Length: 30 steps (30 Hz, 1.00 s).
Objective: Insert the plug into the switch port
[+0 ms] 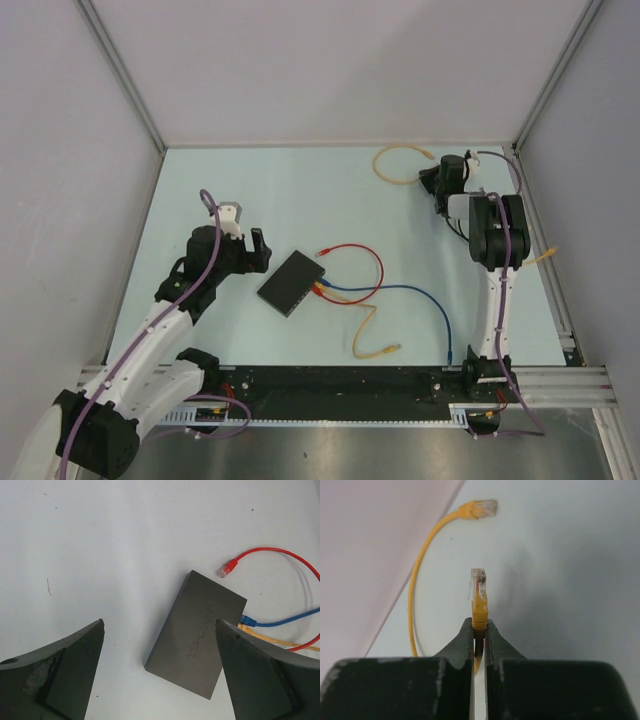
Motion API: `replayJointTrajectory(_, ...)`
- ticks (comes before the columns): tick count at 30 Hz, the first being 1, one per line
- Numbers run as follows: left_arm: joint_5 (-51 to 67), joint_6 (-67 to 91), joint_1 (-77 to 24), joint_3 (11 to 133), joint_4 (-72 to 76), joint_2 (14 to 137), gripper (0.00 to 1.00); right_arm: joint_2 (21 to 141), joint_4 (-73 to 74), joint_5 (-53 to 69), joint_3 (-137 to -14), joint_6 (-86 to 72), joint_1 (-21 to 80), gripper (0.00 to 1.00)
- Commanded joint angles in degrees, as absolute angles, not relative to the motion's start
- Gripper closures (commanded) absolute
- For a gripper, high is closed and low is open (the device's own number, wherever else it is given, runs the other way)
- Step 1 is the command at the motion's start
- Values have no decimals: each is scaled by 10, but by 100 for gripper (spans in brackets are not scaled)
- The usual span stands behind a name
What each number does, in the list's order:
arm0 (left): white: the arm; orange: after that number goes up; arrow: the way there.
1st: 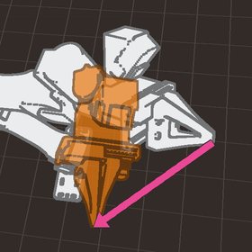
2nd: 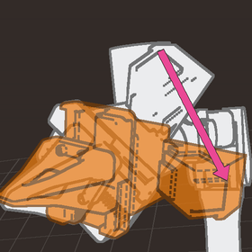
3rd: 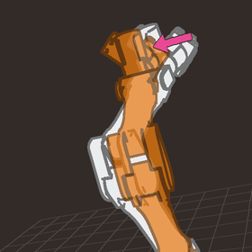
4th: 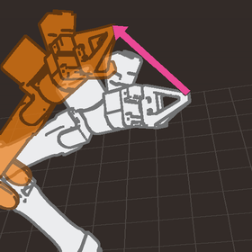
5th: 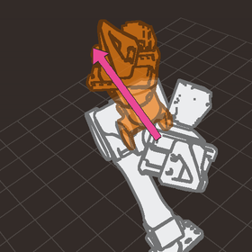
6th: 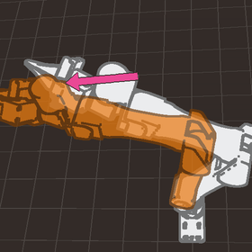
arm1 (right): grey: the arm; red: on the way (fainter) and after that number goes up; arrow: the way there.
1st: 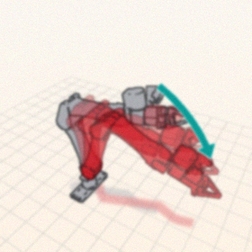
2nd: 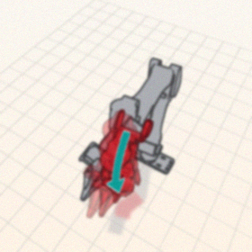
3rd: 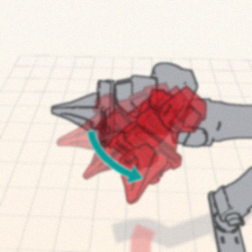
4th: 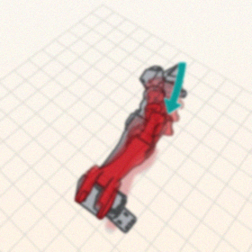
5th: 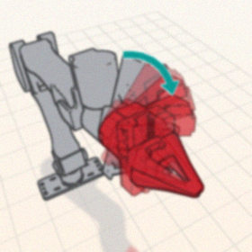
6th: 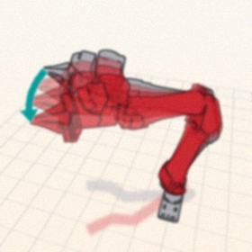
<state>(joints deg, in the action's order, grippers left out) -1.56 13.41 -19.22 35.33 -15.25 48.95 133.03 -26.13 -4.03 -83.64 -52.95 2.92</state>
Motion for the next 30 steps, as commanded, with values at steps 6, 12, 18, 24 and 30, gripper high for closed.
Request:
replayJointTrajectory(6,12,126,-191,359,-133,466,4,1051,-160,95,-846,-376,27,100)
replayJointTrajectory(12,38,125,-191,370,-136,446,4,899,16,231,-845,-291,53,100)
replayJointTrajectory(18,72,139,-192,445,-194,432,4,794,194,301,-841,-151,193,100)
replayJointTrajectory(24,157,172,-197,518,-222,437,4,779,242,314,-781,-133,357,100)
replayJointTrajectory(30,263,238,-206,491,-170,439,4,835,200,342,-736,-142,467,100)
